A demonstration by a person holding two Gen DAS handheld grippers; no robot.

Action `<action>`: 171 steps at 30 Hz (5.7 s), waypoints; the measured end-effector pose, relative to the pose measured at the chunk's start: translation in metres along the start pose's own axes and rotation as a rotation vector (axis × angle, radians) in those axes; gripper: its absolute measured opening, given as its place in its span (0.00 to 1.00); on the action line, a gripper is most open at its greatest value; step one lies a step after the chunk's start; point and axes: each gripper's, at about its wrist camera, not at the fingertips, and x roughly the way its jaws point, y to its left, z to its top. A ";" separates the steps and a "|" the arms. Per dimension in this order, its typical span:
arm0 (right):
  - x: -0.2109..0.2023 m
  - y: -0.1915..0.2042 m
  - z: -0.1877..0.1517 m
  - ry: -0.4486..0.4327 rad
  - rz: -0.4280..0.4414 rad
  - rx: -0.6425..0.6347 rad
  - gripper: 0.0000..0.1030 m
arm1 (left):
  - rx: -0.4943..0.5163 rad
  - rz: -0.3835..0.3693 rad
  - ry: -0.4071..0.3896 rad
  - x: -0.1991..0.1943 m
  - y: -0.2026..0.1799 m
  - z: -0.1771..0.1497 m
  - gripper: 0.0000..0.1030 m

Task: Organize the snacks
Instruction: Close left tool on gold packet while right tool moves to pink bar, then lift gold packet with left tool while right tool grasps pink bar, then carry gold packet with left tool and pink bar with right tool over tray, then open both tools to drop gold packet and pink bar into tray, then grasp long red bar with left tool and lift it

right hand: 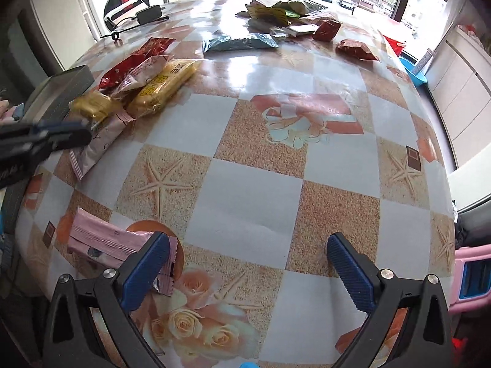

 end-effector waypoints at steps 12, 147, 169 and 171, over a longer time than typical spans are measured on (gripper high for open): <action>-0.001 0.001 -0.003 -0.044 0.002 -0.012 1.00 | -0.592 -0.032 0.069 0.005 0.066 0.043 0.81; 0.007 -0.033 0.019 -0.124 -0.105 0.165 1.00 | -0.390 0.094 -0.047 0.020 0.082 0.138 0.79; 0.011 -0.031 0.012 -0.180 -0.076 0.138 1.00 | -0.004 -0.083 0.057 0.051 -0.050 0.055 0.35; 0.011 -0.031 0.012 -0.179 -0.076 0.138 1.00 | 0.006 -0.066 0.002 0.032 -0.054 0.051 0.36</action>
